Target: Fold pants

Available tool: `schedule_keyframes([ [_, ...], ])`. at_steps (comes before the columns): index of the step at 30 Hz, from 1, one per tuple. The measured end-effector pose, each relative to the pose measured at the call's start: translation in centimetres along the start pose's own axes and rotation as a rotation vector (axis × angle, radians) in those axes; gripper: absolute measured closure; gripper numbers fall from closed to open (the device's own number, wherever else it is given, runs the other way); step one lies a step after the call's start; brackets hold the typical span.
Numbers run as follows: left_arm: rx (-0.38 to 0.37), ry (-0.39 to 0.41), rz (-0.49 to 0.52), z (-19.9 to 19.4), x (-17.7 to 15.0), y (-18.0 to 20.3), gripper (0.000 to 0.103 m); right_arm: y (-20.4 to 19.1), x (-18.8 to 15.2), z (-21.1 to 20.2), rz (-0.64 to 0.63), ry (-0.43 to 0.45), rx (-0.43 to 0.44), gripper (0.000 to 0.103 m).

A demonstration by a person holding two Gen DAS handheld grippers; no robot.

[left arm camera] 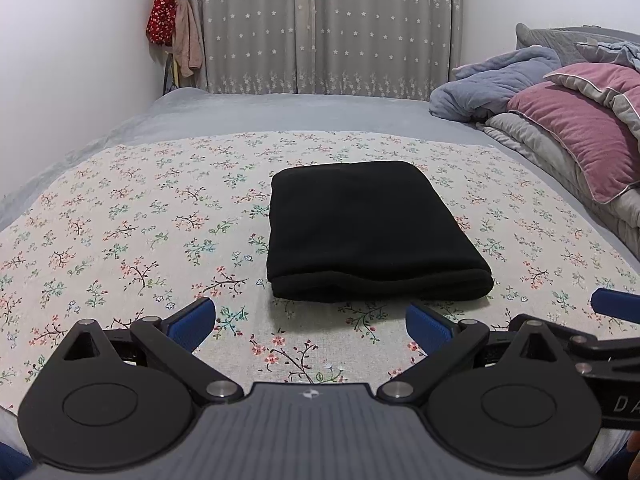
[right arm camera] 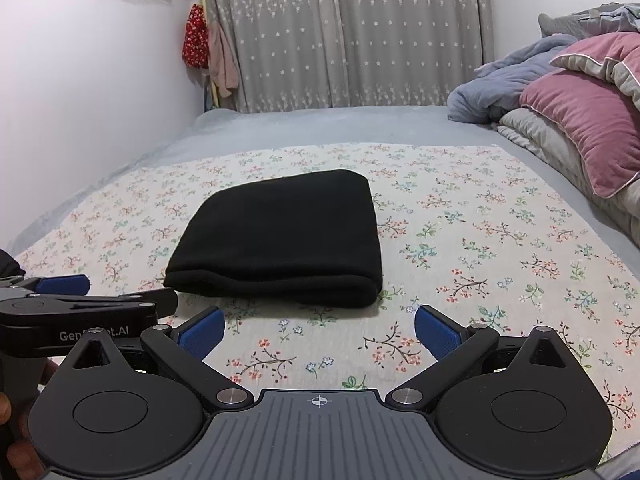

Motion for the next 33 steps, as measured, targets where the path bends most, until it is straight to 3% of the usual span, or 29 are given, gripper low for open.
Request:
schedule_keyframes([
  [33, -0.008, 0.006, 0.001, 0.16, -0.24, 0.68, 0.0, 0.08, -0.31, 0.05, -0.005, -0.005, -0.008, 0.001],
])
Point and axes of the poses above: each gripper's, at about its wrist camera, not at the fingertips, and z roughly the way its jaws point, y to its right, x to its top, the point moved 7 cm from there along z, roughly the way its jaws point, and after that the axes turned 14 degrees about -z, right-handed, at the moved point
